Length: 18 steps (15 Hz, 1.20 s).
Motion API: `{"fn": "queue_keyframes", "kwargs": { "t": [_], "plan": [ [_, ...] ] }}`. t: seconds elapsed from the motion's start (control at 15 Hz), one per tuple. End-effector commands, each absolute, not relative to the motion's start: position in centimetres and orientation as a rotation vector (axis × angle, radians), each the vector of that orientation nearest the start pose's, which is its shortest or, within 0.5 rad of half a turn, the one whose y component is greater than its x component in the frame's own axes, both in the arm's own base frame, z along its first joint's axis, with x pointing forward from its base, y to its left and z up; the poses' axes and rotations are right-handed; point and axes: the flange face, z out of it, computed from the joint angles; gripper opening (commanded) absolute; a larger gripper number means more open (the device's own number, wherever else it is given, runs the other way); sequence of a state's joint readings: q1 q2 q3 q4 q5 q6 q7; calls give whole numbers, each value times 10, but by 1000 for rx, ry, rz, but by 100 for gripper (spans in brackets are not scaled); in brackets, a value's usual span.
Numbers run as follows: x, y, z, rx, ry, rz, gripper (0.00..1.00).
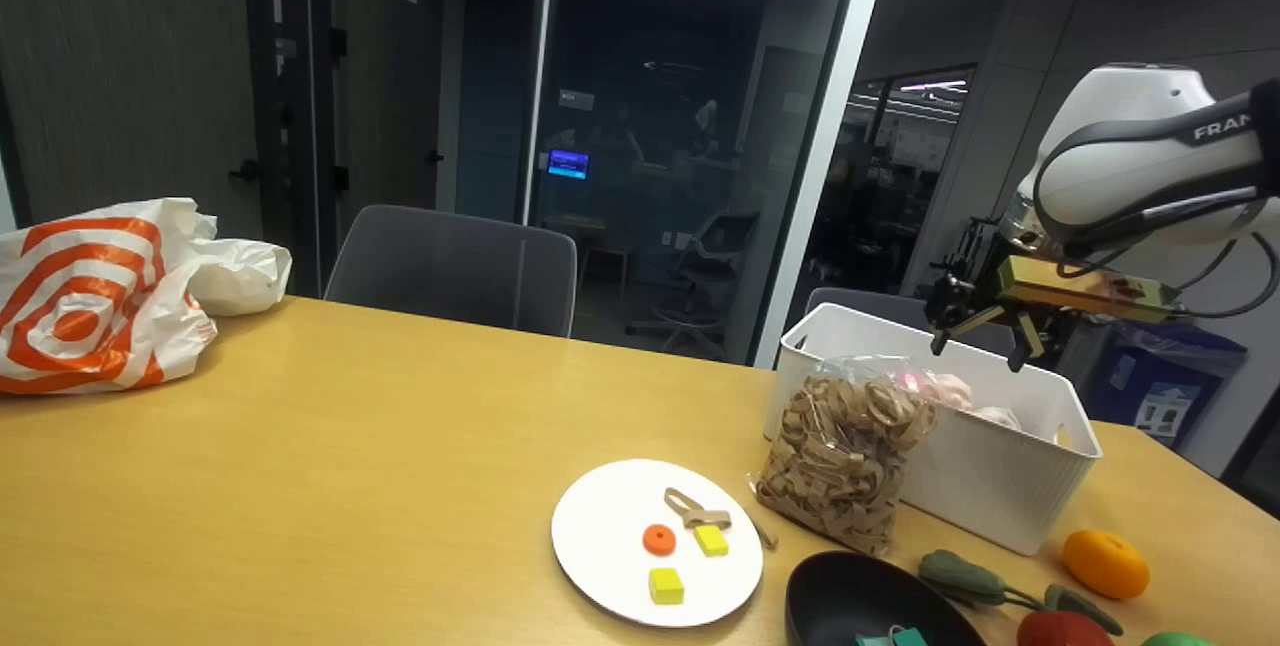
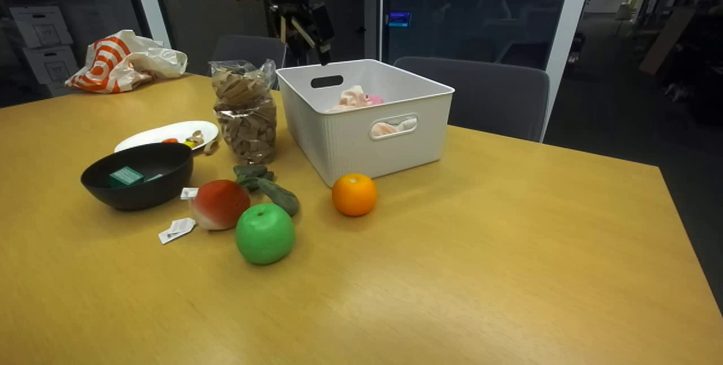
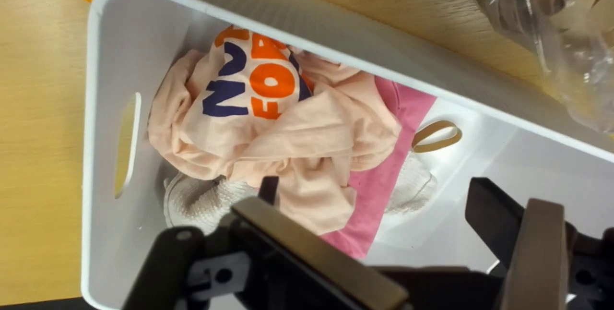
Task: Remove the peach shirt from the basket, then unfold it
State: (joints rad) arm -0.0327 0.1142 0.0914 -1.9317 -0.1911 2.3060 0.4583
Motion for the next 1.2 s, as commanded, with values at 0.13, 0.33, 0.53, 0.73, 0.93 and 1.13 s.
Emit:
{"fn": "queue_keyframes", "kwargs": {
  "t": [0.13, 0.33, 0.53, 0.73, 0.93, 1.13],
  "plan": [
    [653, 21, 416, -3159, 497, -433, 100],
    [664, 16, 388, -3169, 499, -397, 100],
    [672, 10, 365, -3187, 493, -408, 100],
    [675, 7, 354, -3184, 481, -416, 73],
    [674, 11, 354, -3182, 460, -436, 49],
    [672, 18, 356, -3178, 447, -451, 27]
  ]
}}
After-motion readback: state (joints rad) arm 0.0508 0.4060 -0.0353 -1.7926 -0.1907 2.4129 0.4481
